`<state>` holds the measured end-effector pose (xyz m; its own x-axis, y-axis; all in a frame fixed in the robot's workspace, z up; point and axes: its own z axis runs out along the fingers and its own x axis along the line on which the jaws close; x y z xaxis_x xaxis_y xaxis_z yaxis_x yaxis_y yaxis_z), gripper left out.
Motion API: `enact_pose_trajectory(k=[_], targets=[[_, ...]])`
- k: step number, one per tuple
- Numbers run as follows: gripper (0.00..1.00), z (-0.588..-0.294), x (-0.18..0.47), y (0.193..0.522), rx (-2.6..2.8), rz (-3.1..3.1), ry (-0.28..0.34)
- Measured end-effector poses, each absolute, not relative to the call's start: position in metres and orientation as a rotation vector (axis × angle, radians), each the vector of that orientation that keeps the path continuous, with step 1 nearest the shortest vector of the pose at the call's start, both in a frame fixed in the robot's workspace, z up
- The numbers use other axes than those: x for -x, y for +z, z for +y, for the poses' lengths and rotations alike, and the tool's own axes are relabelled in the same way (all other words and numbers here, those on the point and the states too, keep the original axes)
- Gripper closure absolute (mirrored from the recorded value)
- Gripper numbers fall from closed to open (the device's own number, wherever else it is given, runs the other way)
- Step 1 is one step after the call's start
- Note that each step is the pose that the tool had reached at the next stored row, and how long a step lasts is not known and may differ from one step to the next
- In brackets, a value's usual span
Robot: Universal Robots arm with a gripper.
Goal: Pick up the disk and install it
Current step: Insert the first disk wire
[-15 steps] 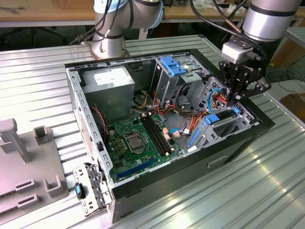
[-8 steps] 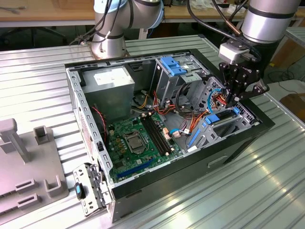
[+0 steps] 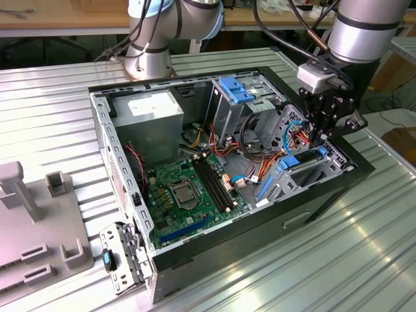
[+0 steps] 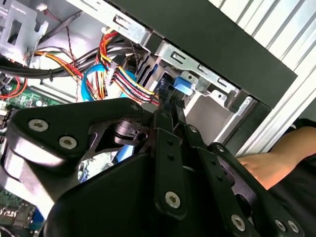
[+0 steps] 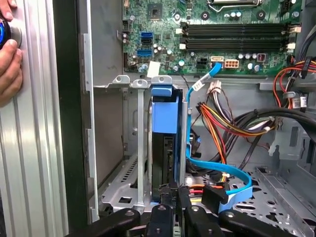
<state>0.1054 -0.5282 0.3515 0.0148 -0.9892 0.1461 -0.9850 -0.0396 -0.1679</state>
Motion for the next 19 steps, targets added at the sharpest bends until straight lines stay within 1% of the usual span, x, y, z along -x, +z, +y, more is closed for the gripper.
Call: enact_pose_trajectory(k=[13,19], targets=[[0.84,-0.5321,-0.0995,0.3473,2.194,2.189,-0.357],[0.84,-0.5336,-0.0989,0.3438,2.188,2.186,-0.348]])
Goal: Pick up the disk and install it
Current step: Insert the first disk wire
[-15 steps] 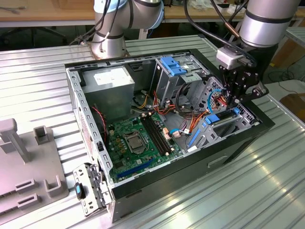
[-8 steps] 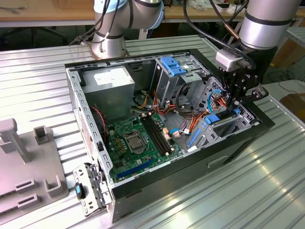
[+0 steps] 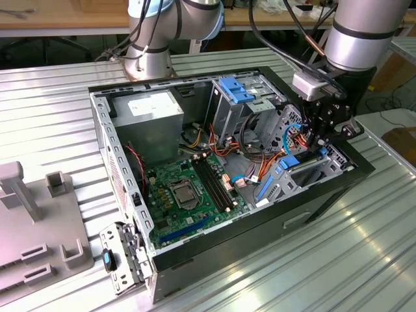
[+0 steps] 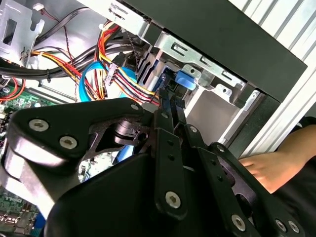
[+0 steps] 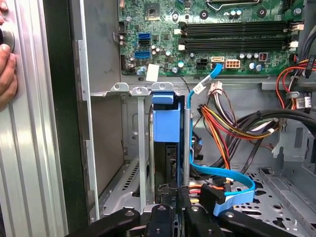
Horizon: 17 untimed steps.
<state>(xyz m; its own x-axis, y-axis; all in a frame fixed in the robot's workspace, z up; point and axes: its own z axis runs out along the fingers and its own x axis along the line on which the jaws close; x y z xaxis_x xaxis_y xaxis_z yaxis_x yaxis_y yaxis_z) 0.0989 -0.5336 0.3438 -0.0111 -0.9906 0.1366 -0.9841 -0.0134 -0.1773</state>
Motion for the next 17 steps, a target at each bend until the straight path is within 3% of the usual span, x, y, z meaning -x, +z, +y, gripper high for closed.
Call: enact_pose_trajectory(k=[17], targets=[[0.84,-0.5337,-0.0959,0.3448,2.181,2.184,-0.352]])
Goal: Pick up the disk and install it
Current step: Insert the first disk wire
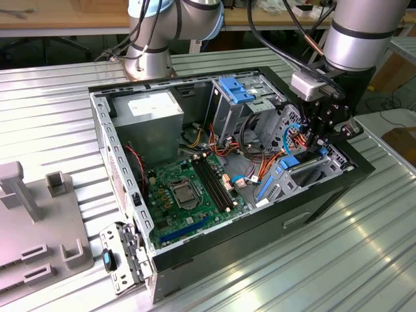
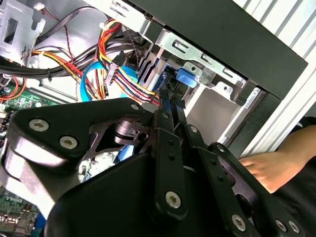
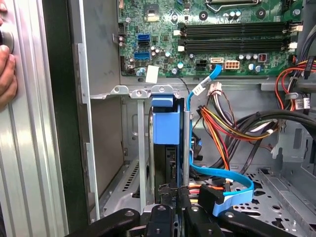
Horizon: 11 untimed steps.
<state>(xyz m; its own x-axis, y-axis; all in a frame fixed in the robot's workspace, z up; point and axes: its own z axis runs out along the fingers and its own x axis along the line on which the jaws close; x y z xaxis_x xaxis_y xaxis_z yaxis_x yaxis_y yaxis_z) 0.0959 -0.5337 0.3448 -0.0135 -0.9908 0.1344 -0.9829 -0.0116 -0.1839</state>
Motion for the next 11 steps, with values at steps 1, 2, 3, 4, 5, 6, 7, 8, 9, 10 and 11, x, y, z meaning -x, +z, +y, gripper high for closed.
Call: enact_pose_trajectory(k=[1,2,3,4,5,6,7,8,9,10,11], targets=[[0.84,-0.5337,-0.096,0.3448,2.181,2.183,-0.352],[0.84,-0.5337,-0.0961,0.3448,2.181,2.183,-0.352],[0.84,-0.5337,-0.0963,0.3448,2.181,2.183,-0.352],[0.84,-0.5337,-0.0963,0.3448,2.181,2.183,-0.352],[0.84,-0.5343,-0.0964,0.3448,2.181,2.183,-0.352],[0.84,-0.5347,-0.0964,0.3448,2.181,2.183,-0.352],[0.84,-0.5351,-0.0964,0.3449,2.181,2.183,-0.352],[0.84,-0.5358,-0.0964,0.3449,2.181,2.183,-0.353],[0.84,-0.536,-0.0963,0.3449,2.181,2.183,-0.352],[0.84,-0.5361,-0.0964,0.3449,2.181,2.183,-0.352],[0.84,-0.5361,-0.0964,0.3448,2.181,2.183,-0.352]])
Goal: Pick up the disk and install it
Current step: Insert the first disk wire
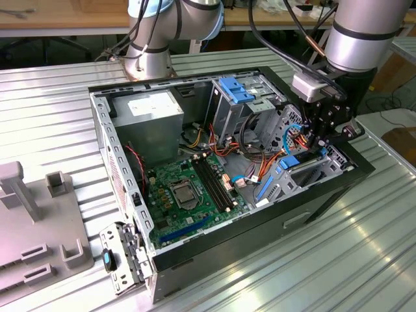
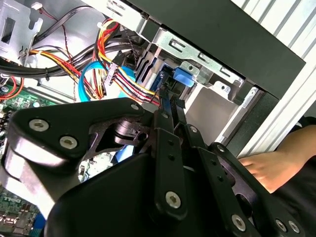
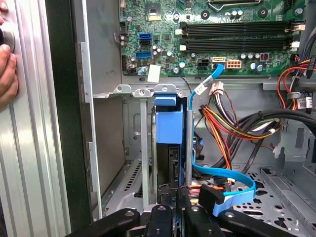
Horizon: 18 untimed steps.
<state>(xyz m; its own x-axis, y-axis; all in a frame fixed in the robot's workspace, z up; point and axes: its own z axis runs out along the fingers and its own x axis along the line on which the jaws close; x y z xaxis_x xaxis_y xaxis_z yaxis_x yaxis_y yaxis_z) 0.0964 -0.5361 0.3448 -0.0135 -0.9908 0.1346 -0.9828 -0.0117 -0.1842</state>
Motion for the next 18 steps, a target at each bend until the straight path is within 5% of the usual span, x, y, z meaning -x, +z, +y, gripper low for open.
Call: enact_pose_trajectory(k=[18], targets=[[0.84,-0.5362,-0.0964,0.3462,2.181,2.183,-0.352]])
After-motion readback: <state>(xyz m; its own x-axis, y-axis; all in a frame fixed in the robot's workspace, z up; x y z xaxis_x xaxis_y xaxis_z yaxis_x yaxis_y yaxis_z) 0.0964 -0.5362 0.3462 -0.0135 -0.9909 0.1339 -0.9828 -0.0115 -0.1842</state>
